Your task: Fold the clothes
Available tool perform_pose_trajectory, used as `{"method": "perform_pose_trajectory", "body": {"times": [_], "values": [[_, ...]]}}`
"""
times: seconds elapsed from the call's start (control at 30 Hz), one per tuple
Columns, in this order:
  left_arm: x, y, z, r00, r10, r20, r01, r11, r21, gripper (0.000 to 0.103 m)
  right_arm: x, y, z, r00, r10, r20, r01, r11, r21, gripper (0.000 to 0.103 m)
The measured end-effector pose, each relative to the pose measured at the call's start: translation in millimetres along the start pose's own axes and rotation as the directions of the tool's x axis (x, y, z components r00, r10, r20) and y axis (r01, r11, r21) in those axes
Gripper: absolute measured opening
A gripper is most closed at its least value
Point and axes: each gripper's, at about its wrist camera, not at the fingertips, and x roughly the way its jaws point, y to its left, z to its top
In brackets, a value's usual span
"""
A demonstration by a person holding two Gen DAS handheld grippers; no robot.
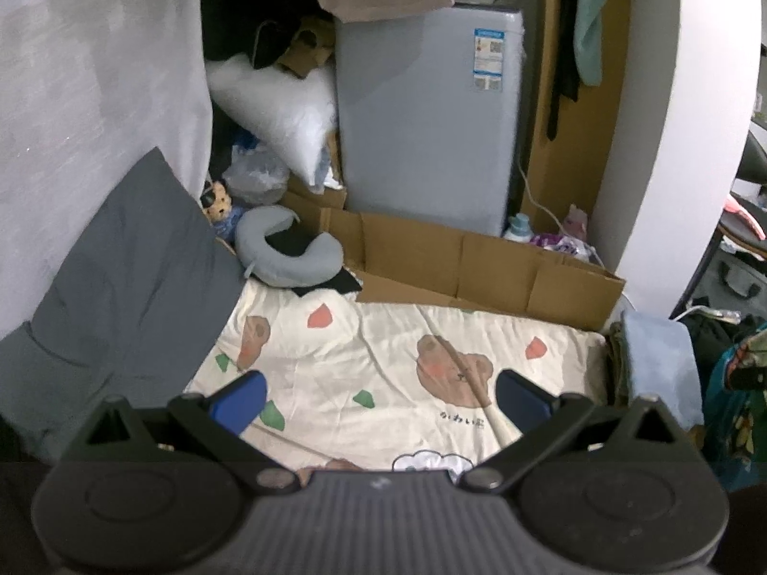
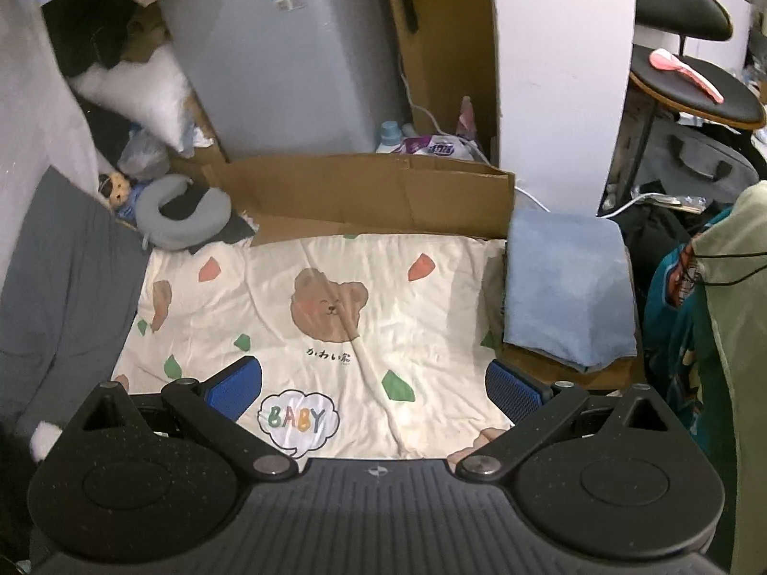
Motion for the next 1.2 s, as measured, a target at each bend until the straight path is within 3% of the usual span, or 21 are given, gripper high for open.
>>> {"method": "perform_pose_trajectory", "body": {"times": [0.47,0.73,1.2], "values": [[27.4,-10.0,-48.8,0.996,0.051,-0.077,-0.056,0.996,-0.074,0.103,18.1,5.3,-30.9,1.0,0.005,-0.014,-0.005,0.999,-0.052,0.103],[32.2,-14.6,-59.3,0.993,0.065,-0.094,-0.071,0.995,-0.07,0.103,13.8,9.5,-38.9,1.0,0.005,0.003,-0.004,0.996,-0.093,0.103],[46.8,-18.8,-72.0,0.983,0.068,-0.169,-0.08,0.994,-0.067,0.102,26.7,7.8,-46.4,0.999,-0.002,-0.05,-0.003,0.995,-0.103,0.102]]}}
